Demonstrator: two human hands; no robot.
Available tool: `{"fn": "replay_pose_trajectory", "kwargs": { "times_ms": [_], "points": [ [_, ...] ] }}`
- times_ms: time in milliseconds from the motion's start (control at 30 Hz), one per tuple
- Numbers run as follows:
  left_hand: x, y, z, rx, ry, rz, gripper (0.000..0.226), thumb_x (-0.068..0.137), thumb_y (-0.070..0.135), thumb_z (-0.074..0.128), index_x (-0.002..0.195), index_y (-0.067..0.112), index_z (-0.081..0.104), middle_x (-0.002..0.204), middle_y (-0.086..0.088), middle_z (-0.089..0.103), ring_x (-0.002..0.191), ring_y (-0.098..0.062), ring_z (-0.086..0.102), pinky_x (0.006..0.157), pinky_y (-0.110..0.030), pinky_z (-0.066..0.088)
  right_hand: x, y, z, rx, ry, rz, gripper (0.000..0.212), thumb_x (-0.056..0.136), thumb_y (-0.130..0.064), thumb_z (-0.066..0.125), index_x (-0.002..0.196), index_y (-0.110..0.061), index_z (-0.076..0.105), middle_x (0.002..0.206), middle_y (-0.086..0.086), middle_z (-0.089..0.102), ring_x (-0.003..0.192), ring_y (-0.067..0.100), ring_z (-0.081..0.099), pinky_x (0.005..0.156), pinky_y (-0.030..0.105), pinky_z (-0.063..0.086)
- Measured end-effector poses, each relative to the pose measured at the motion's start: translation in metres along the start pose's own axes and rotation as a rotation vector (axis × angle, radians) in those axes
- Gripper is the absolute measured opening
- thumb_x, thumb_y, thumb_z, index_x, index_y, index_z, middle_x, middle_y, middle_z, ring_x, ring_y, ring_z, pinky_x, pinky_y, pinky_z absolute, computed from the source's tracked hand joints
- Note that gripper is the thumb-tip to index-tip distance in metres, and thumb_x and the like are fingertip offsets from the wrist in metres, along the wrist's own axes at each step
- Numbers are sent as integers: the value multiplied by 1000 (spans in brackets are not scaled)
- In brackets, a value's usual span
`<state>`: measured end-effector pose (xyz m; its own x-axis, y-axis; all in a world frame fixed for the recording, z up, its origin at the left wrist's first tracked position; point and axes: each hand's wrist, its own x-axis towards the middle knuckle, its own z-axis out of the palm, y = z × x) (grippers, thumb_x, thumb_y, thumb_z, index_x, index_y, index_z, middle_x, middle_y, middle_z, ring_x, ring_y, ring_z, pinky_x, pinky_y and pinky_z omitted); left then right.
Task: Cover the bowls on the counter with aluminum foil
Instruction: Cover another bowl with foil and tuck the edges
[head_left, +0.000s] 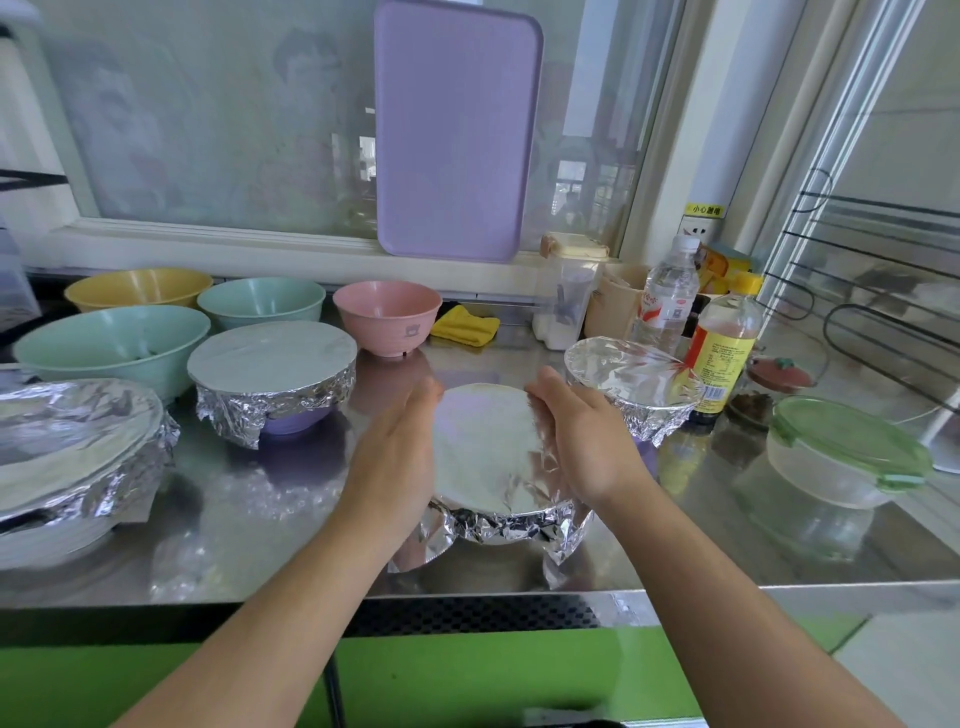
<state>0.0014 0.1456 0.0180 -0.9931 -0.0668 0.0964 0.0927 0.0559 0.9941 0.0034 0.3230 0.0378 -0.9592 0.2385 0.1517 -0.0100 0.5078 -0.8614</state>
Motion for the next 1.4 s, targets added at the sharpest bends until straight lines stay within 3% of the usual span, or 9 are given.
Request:
{"fn": "replay_pose_trajectory", "kwargs": {
  "times_ms": [133,233,333,600,767,967,1100,1267,1400],
  "points": [
    [-2,2,7,-71,19,62,40,108,40,45,84,44,76,91,42,66,83,26,56,99,-43,53,-7,2,-4,145,102,-22,45,107,-46,46,102,-6,66,94,3,64,93,24,56,86,9,37],
    [1,-5,2,-3,52,103,22,99,41,49,98,40,71,103,29,71,92,14,62,105,-48,52,-26,7,-3,5,219,-355,37,105,-42,46,129,-21,64,127,-5,63,123,17,57,109,36,45],
    [-3,-8,-7,133,67,230,19,99,47,50,109,54,65,104,41,64,105,-7,66,99,-50,55,-49,15,-5,-79,87,-722,20,102,-17,67,121,-15,71,141,-5,60,142,14,49,117,31,39],
    [-37,-24,-29,530,-274,584,65,104,62,35,162,33,27,166,32,9,143,25,17,110,-1,22,-69,32,-9,153,-173,-689,20,89,-3,83,103,-16,85,133,-9,73,146,14,50,117,46,44],
    [-35,-30,-39,722,-347,542,101,89,86,29,164,36,-17,162,34,-29,157,5,2,127,-40,26,-71,40,-2,13,-49,-823,21,92,-7,81,111,-17,84,130,-10,74,142,15,55,122,48,38],
    [-38,-27,-39,795,-299,468,101,88,77,33,158,38,-28,155,37,-39,154,10,-7,122,-14,10,-71,45,2,-65,15,-916,24,92,0,81,113,-13,83,129,-7,74,140,17,57,122,49,38],
    [-45,-27,-36,706,-249,403,100,86,74,38,159,40,-22,157,39,-24,129,39,-12,96,12,0,-71,44,2,-57,6,-903,24,92,-2,80,113,-14,82,129,-7,74,140,16,58,123,46,37],
    [-53,-40,-35,569,-212,375,89,96,64,44,163,43,-10,160,21,40,136,1,49,111,-31,45,-71,44,2,-35,-1,-892,24,92,0,79,112,-13,82,129,-7,74,140,16,58,124,44,36],
    [-63,-38,-31,682,-203,358,71,104,51,38,165,36,5,146,15,55,118,-5,59,97,-31,50,-71,42,3,-27,2,-886,23,91,-1,78,110,-13,83,128,-7,75,139,15,59,123,44,36]
  ]
}}
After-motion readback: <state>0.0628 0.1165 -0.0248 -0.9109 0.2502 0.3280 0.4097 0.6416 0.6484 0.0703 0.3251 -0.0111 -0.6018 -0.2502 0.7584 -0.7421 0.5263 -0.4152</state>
